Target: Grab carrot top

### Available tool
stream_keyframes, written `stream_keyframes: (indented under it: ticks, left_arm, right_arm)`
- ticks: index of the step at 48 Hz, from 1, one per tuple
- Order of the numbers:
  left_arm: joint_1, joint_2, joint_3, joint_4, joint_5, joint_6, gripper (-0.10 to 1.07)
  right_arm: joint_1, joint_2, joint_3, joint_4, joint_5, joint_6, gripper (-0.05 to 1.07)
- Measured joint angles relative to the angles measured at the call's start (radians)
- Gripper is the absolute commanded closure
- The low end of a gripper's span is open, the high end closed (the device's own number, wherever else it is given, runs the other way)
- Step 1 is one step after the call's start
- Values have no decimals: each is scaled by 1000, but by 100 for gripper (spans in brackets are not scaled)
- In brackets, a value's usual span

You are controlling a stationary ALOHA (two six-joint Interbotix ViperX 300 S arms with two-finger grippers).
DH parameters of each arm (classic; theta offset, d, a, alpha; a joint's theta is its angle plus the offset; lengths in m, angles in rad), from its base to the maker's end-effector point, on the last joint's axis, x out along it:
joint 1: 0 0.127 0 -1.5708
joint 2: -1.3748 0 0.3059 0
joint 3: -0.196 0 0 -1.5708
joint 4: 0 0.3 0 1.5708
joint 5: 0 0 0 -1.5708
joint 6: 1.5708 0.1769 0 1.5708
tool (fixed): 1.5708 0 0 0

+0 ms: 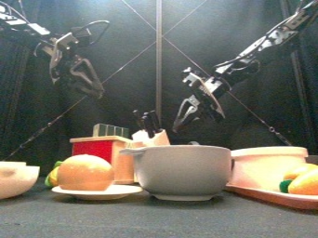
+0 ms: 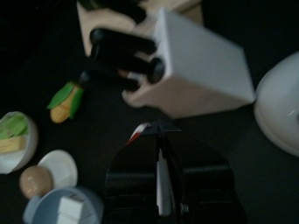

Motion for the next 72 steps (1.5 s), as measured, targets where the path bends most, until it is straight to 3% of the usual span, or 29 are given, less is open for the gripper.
stream_keyframes:
  ticks: [13,24,36,47,56,62,72]
  left_arm:
    - [0,-12,51,74,-58,3,31]
    - [0,-66,91,106,-74,3,31]
    - [0,-135,138,110,-100,0,31]
    - [0,-144,143,110,-107,0,31]
    - [11,-143,153,109,-107,0,31]
    - [11,-144,158,106,-106,0,31]
    - [18,-143,170,92,-104,0,31]
  right_arm:
    - [198,-98,71,341,15,3,65]
    - [336,-152,74,699,166,0,65]
    - [416,-195,23,871,425,6,65]
    - [505,-176,14,1039,558,8,65]
    - [532,-133,15,1015,629,31,63]
    - [558,-100,14,920,661,72,60]
    - [614,-49,-17,735,683,143,45]
